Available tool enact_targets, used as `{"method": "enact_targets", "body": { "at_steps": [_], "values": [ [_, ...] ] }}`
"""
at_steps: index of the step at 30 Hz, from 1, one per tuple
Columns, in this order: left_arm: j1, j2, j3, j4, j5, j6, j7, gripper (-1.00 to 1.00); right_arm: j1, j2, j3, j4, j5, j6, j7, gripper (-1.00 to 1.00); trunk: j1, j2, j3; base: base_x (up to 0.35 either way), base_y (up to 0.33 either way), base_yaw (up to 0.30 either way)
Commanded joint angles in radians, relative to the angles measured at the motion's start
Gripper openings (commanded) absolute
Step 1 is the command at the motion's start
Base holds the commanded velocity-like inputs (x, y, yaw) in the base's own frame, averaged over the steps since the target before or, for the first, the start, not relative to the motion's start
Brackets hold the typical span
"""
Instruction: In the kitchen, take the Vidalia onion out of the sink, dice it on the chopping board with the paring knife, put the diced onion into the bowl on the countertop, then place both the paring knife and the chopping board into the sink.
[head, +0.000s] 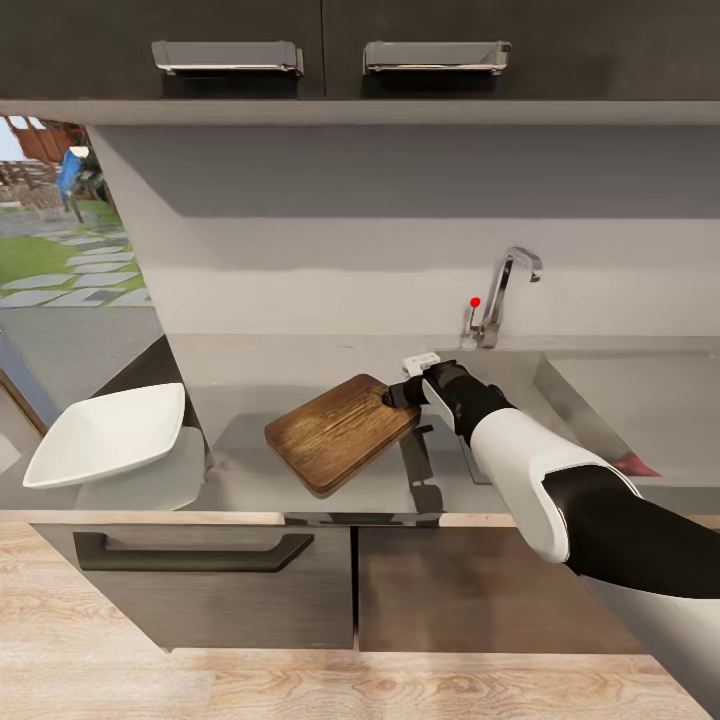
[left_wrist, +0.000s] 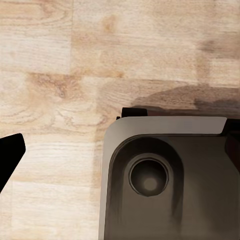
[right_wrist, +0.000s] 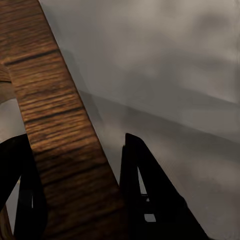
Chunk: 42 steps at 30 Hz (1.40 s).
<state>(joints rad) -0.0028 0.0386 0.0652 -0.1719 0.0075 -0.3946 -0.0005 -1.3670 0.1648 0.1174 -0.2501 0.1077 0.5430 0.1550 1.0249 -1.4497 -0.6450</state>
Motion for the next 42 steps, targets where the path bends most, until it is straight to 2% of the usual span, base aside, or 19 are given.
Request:
{"method": "enact_targets", "body": {
  "at_steps": [1, 20, 32, 42],
  "values": [
    [0.000, 0.000, 0.004, 0.000, 0.001, -0.003, -0.001, 1.00, 0.000, -0.001, 0.011, 0.012, 0.029, 0.006, 0.007, -1.00, 0.000, 0.000, -0.001, 0.000, 0.000, 0.000],
    [0.000, 0.000, 0.004, 0.000, 0.000, -0.003, -0.001, 1.00, 0.000, -0.002, 0.010, 0.012, 0.029, 0.006, 0.000, -1.00, 0.000, 0.000, 0.000, 0.000, 0.000, 0.000],
    [0.000, 0.000, 0.004, 0.000, 0.000, -0.003, -0.001, 1.00, 0.000, -0.002, 0.010, 0.011, 0.029, 0.003, 0.000, -1.00, 0.000, 0.000, 0.017, 0.000, 0.000, 0.000],
    [0.000, 0.000, 0.004, -0.001, -0.001, -0.004, 0.000, 1.00, 0.002, -0.006, 0.010, 0.012, 0.030, -0.050, 0.000, -1.00, 0.000, 0.000, 0.033, 0.000, 0.000, 0.000]
  ]
}}
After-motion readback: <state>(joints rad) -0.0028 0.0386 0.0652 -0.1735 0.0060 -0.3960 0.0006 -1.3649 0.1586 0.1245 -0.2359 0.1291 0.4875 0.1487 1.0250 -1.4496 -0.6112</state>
